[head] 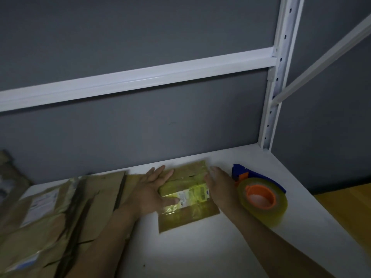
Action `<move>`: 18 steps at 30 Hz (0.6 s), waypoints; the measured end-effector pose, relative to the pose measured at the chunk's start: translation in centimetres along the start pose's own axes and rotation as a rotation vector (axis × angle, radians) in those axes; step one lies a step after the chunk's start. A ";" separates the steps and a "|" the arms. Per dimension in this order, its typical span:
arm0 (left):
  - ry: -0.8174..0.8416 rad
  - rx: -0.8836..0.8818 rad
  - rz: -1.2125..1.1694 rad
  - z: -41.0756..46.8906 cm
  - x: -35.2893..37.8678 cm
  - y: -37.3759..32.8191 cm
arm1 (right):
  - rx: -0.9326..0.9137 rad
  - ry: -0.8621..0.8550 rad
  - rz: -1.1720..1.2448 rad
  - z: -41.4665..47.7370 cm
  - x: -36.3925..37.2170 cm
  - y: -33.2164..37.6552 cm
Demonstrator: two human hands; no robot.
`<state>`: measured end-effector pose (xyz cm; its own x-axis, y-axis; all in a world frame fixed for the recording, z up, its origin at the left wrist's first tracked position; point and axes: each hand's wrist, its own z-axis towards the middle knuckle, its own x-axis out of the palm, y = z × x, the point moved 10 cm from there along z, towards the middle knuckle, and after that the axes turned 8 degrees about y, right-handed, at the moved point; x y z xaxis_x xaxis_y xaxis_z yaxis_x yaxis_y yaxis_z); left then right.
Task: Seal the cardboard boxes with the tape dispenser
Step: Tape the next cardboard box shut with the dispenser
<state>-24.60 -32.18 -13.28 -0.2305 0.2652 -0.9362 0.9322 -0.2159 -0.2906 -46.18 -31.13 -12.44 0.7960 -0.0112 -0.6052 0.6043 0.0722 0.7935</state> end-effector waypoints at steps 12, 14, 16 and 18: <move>-0.120 0.195 -0.060 -1.6 0.6 -5.2 | -0.109 0.192 -0.519 3.3 -1.1 1.3; -0.219 0.187 -0.070 -1.2 0.3 -5.1 | -0.110 0.270 -0.560 3.6 -1.1 0.8; -0.336 0.172 -0.080 -0.8 -0.3 -5.3 | -0.093 0.283 -0.603 2.9 -2.1 0.0; -0.347 0.119 -0.063 -0.4 -0.2 -5.6 | -0.037 0.212 -0.544 1.5 -4.5 -1.9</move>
<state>-29.65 -30.68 -11.35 -0.3860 -0.0483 -0.9212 0.8789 -0.3228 -0.3513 -50.85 -32.68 -11.12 0.3445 0.1434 -0.9278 0.9196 0.1473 0.3643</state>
